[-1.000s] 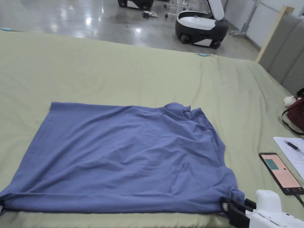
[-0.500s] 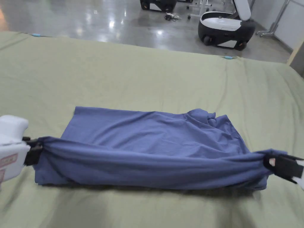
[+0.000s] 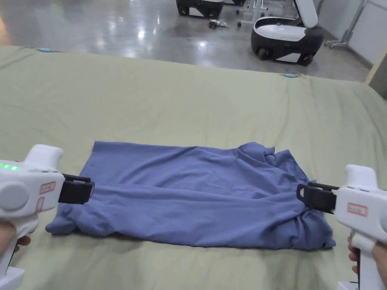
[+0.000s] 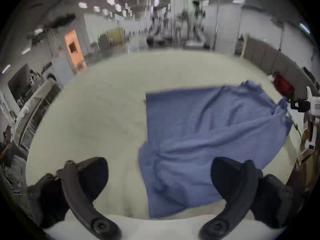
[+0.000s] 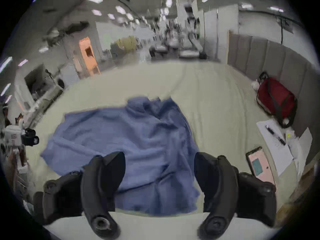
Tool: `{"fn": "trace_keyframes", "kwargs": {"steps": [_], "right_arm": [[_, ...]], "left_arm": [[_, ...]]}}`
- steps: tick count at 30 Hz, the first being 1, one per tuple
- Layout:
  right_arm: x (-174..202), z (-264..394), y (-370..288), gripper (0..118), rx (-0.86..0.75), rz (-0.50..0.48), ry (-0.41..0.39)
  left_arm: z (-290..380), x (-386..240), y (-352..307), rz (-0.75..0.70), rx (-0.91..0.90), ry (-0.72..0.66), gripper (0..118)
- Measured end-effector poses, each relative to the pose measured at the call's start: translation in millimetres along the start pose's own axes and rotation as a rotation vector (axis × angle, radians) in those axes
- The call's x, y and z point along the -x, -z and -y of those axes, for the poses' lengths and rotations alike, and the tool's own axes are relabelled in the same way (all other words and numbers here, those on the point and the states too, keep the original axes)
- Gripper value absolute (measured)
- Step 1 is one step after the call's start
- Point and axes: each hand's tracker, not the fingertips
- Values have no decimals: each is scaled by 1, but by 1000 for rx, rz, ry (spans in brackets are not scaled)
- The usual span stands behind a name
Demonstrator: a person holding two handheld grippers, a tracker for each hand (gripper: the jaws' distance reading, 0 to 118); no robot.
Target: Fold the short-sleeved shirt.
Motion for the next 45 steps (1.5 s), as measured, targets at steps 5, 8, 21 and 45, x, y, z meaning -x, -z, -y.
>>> {"fn": "trace_keyframes", "kwargs": {"steps": [5, 8, 21, 45], "right_arm": [[45, 38, -79, 89, -289, -10, -94], [61, 59, -99, 78, -310, 20, -107], [76, 87, -101, 9, -232, 23, -116], [-26, 83, 50, 102, 184, 155, 13]], "left_arm": [[53, -29, -99, -85, -416, 82, 118], [81, -38, -119, -182, -374, 73, 117], [95, -1, -44, -125, -21, -39, 100], [60, -47, 17, -85, 102, 47, 11]]}}
